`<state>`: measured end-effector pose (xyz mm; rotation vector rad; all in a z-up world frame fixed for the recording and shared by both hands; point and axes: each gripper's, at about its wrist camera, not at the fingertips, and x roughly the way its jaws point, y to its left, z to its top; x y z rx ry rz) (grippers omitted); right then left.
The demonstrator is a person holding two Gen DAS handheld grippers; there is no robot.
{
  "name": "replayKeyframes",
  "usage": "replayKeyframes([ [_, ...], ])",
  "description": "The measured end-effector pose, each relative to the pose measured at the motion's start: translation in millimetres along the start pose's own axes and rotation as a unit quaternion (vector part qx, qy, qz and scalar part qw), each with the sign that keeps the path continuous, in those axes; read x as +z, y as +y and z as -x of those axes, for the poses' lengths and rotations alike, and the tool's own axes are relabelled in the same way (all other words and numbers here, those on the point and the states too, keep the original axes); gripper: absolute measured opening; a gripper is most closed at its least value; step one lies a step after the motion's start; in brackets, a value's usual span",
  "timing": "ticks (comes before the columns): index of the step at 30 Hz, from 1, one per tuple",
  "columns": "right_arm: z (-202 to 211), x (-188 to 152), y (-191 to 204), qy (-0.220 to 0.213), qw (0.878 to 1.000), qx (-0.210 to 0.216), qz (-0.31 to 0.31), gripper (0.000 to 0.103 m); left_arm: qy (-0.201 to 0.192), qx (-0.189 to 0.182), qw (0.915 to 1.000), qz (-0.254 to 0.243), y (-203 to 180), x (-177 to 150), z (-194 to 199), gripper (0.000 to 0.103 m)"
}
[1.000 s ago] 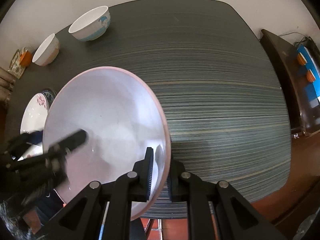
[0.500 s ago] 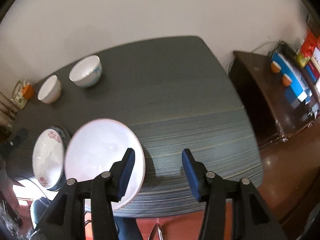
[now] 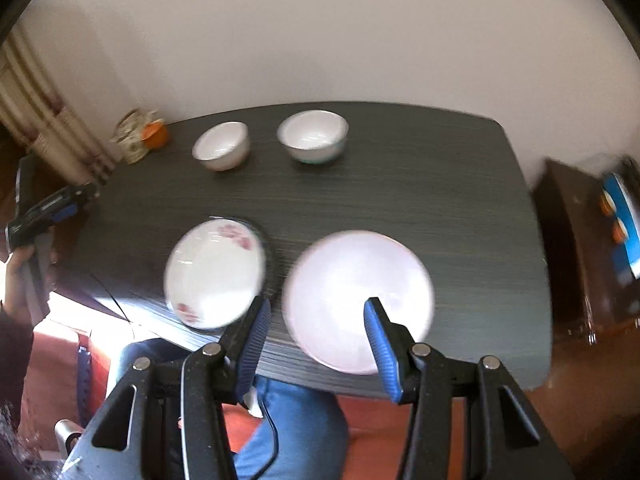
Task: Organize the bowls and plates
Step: 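Move both open grippers toward the larger plain white bowl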
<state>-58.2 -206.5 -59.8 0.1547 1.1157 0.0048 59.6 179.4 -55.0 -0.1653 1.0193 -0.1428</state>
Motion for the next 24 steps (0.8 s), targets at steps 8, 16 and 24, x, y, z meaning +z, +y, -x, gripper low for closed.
replayKeyframes([
  [8,-34,109,72,-0.001,0.999,0.035,0.009,0.050,0.036,-0.013,0.9991,-0.018,-31,52,-35,0.099],
  [16,-128,201,119,0.041,0.999,0.016,0.022,0.050,0.076,0.026,0.9967,-0.013,-45,112,-93,0.085],
  [24,-210,233,126,0.050,0.998,-0.004,0.029,0.050,0.089,0.057,0.9931,-0.049,-66,115,-147,0.073],
])
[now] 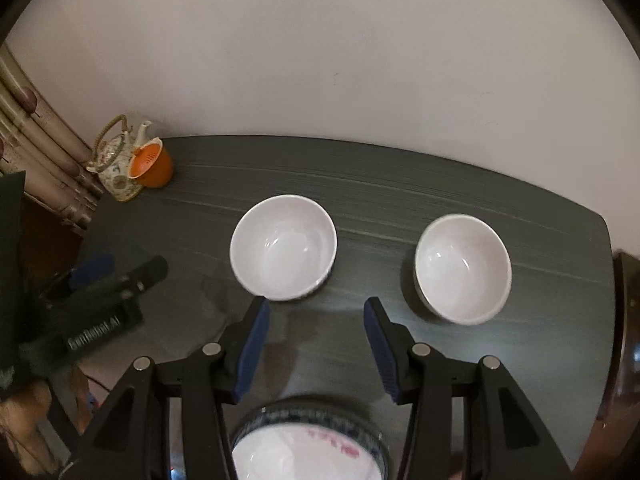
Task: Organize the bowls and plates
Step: 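Move both open grippers toward the larger plain white bowl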
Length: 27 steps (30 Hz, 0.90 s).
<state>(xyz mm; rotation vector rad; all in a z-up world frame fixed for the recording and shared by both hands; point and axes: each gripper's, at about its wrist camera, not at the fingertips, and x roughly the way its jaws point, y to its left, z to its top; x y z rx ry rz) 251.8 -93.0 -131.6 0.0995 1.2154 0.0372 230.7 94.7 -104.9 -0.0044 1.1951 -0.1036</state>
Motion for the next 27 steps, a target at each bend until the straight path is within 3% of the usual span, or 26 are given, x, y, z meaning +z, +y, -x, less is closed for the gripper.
replayKeyframes([
  [11,-50,16,-7,0.018,1.000,-0.005,-0.001,0.050,-0.002,0.001,0.9999,-0.014,-20,11,-35,0.071],
  [23,-96,29,-6,0.044,0.999,-0.009,0.005,0.050,0.013,0.008,0.9996,-0.022,-33,23,-71,0.061],
  [26,-113,30,-7,0.055,0.998,-0.003,0.008,0.050,0.017,0.009,0.9997,-0.016,-30,26,-83,0.049],
  [27,-117,29,-7,0.058,0.998,-0.003,0.008,0.050,0.016,0.003,0.9998,-0.013,-30,27,-86,0.038],
])
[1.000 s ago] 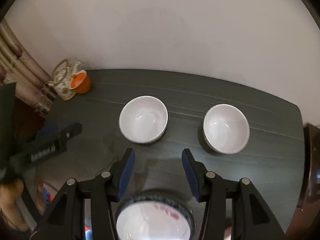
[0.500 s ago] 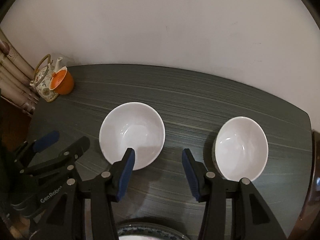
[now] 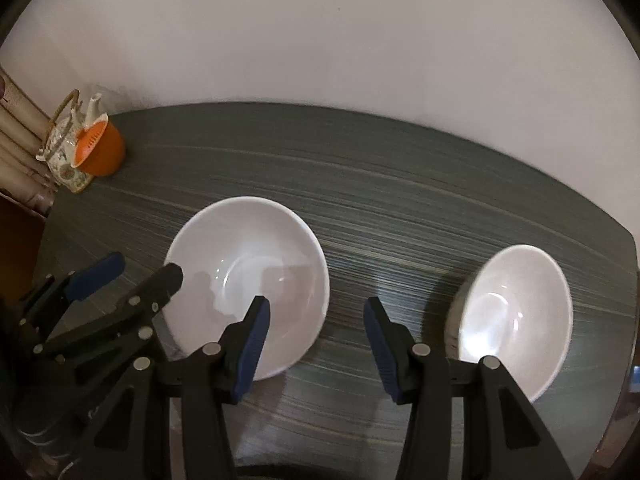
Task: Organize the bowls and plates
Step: 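Move both open grippers toward the larger plain white bowl, then grasp the plain white bowl rim with both grippers, then lift the white bowl and carry it toward the pink bowl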
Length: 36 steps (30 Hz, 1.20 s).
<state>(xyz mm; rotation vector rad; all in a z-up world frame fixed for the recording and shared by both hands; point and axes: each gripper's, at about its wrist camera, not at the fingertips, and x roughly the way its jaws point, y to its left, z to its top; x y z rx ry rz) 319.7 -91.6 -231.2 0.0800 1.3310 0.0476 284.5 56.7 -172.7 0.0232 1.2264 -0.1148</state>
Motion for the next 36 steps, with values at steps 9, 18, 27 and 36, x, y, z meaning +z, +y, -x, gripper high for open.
replayKeyframes([
  [9,-19,0,4,0.008,1.000,-0.003,0.002,0.011,-0.003,-0.016,0.9999,-0.003,-15,2,-5,0.002],
  [18,47,-17,-6,-0.026,1.000,-0.003,-0.009,0.010,-0.037,-0.013,0.9992,-0.007,-36,3,68,0.002],
  [27,122,-38,6,-0.055,0.998,-0.003,-0.006,0.010,-0.070,-0.010,0.9974,-0.017,-50,-6,141,0.002],
  [36,166,-53,5,-0.079,0.997,-0.003,-0.005,0.009,-0.095,-0.008,0.9952,-0.020,-64,-14,180,0.002],
])
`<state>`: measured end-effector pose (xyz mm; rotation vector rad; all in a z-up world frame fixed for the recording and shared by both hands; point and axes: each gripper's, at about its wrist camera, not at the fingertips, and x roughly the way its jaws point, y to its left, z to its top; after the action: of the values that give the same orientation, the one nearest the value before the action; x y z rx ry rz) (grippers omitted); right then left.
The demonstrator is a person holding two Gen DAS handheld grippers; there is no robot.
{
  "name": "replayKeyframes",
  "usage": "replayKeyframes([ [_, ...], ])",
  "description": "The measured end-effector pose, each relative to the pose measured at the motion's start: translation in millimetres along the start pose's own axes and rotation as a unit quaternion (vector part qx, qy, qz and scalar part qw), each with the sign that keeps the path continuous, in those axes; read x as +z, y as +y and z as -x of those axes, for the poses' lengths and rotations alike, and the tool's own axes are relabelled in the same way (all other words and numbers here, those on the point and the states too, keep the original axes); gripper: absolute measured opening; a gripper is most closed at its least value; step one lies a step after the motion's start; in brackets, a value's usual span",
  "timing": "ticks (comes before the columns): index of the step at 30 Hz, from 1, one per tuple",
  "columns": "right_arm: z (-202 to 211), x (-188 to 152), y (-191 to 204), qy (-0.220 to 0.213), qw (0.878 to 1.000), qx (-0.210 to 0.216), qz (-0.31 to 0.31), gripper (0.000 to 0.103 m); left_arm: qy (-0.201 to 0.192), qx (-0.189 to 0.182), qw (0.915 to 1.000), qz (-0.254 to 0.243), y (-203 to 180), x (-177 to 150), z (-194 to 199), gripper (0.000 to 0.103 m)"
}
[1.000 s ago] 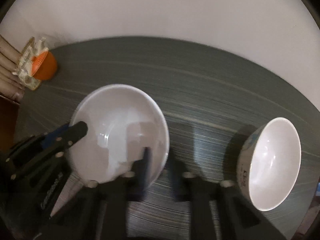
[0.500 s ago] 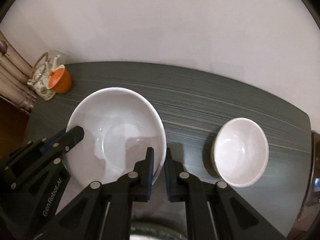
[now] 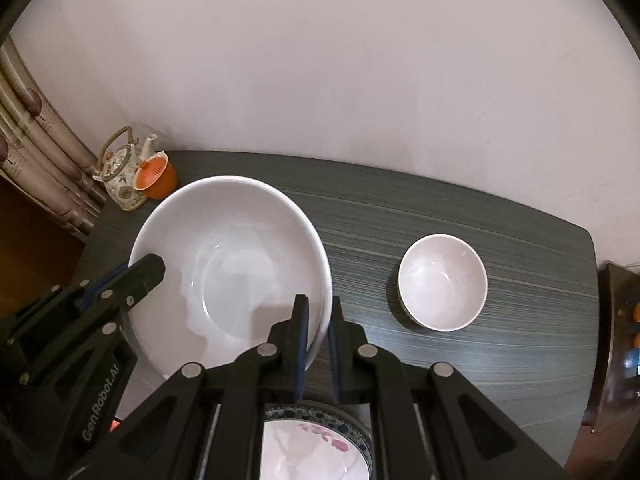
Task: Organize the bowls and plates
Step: 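Lift the white bowl and carry it toward the pink bowl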
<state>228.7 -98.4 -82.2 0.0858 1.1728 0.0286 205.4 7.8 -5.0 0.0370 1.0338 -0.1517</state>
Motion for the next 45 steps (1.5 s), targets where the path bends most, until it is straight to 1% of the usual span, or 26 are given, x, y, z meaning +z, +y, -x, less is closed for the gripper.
replayKeyframes([
  [12,37,-9,7,-0.015,1.000,-0.005,0.007,0.009,-0.015,-0.001,0.9999,-0.006,-9,-7,34,0.002],
  [18,67,-24,4,-0.024,1.000,-0.006,0.007,0.009,-0.024,-0.002,0.9996,-0.013,-14,-17,58,0.002],
  [24,97,-47,-12,-0.033,0.999,-0.013,-0.003,0.009,-0.030,-0.010,0.9992,-0.024,-36,-35,85,0.002],
  [29,122,-78,-44,-0.038,0.999,-0.026,-0.021,0.009,-0.033,-0.026,0.9979,-0.049,-78,-60,106,0.003],
  [33,140,-110,-82,-0.037,0.997,-0.046,-0.045,0.009,-0.029,-0.047,0.9960,-0.070,-115,-86,114,0.003],
  [35,149,-130,-104,-0.036,0.996,-0.057,-0.059,0.009,-0.021,-0.059,0.9946,-0.082,-136,-105,115,0.004],
  [40,157,-179,-143,-0.017,0.993,-0.088,-0.080,0.009,0.002,-0.086,0.9909,-0.103,-179,-151,109,0.005],
  [43,152,-207,-163,-0.006,0.991,-0.093,-0.097,0.009,0.017,-0.095,0.9886,-0.115,-200,-178,102,0.005],
  [45,145,-225,-175,0.003,0.990,-0.089,-0.112,0.009,0.024,-0.096,0.9878,-0.120,-207,-189,96,0.005],
])
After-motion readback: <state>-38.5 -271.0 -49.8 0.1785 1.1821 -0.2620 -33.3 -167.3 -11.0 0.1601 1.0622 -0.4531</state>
